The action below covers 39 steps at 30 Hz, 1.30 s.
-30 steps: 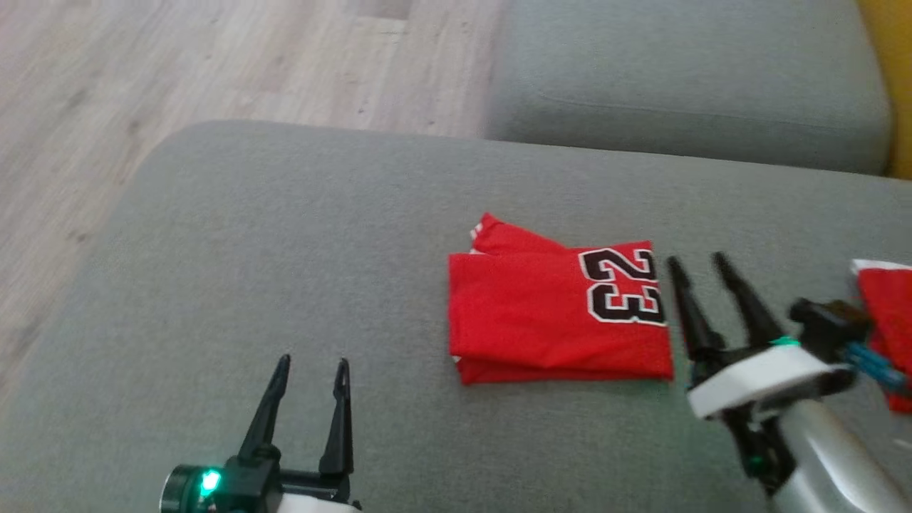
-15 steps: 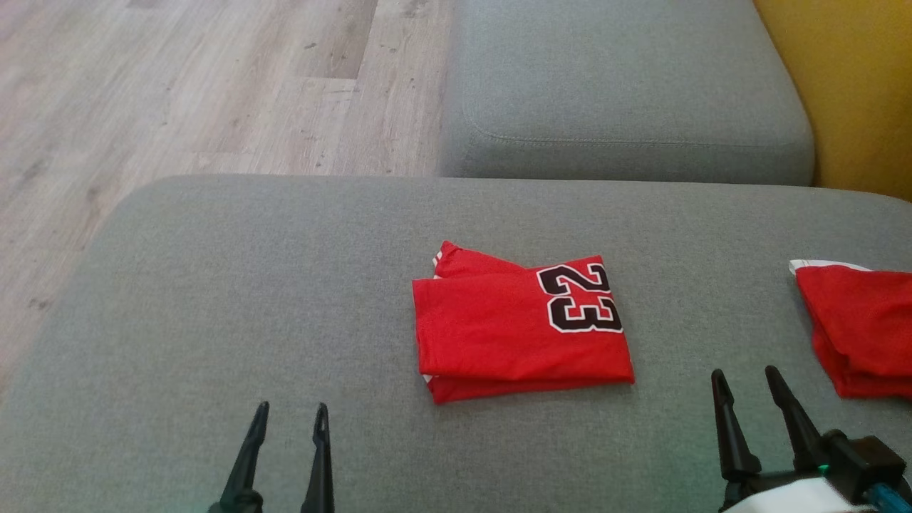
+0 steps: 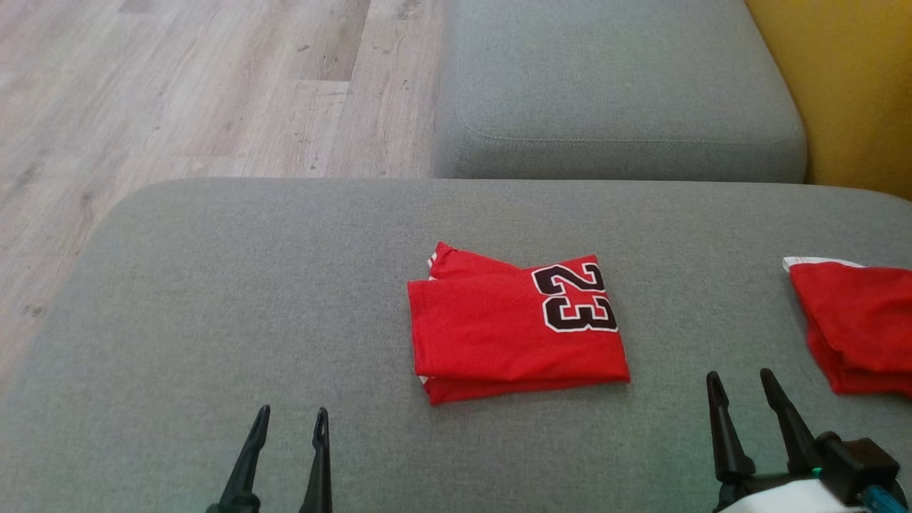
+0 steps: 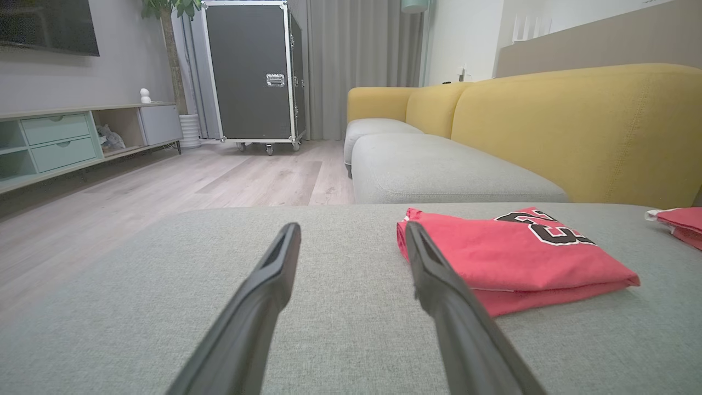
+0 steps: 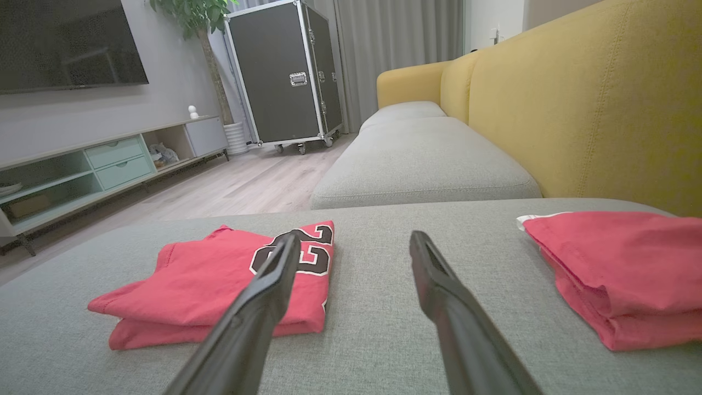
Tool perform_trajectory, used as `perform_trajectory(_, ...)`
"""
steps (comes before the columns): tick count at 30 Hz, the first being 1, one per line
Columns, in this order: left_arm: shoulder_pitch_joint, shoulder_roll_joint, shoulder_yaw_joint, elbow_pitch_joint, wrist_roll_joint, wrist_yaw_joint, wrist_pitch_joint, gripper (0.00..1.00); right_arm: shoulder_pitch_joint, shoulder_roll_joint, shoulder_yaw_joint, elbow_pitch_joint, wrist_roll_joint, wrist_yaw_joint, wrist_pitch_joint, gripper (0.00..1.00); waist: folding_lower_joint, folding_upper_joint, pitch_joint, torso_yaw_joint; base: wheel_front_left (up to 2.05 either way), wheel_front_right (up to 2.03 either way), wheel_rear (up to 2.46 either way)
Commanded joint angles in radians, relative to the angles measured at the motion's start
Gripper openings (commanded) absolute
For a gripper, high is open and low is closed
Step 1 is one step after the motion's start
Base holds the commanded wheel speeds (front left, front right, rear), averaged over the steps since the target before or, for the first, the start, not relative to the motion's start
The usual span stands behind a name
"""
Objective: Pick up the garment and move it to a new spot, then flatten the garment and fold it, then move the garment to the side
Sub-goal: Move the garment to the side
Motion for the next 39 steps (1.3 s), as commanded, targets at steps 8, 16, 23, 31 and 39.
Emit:
perform_trajectory(8, -0.024, -0.02, 0.05, -0.026, 0.018, -0.011, -0.009, 1.0, -0.029, -0.007, 0.021, -0.021, -0.012, -0.001, -0.011, 1.0, 0.0, -0.0001, -0.007, -0.002, 0.0, 0.0, 0.0)
perform_trajectory(16, -0.026, -0.025, 0.046, -0.03, 0.024, -0.018, -0.009, 1.0, -0.036, -0.003, 0.024, 0.004, 0.036, -0.001, -0.011, 1.0, 0.0, -0.0001, 0.017, 0.011, 0.0, 0.0, 0.0)
perform_trajectory(23, -0.045, -0.027, 0.01, -0.104, 0.069, -0.014, -0.009, 1.0, -0.126, -0.051, 0.077, 0.118, 0.106, -0.001, -0.011, 1.0, 0.0, -0.0001, 0.065, 0.035, 0.0, 0.0, 0.0)
perform_trajectory(31, -0.074, -0.029, -0.029, -0.122, 0.065, 0.016, -0.009, 1.0, -0.313, -0.166, 0.191, 0.228, 0.324, -0.001, 0.128, 1.0, 0.0, -0.0001, 0.147, 0.067, 0.0, 0.0, 0.0)
perform_trajectory(39, -0.146, -0.03, -0.078, -0.109, 0.042, 0.049, -0.009, 1.0, -0.516, -0.263, 0.304, 0.333, 0.624, -0.001, 0.434, 1.0, 0.0, -0.0001, 0.239, 0.11, 0.0, 0.0, 0.0)
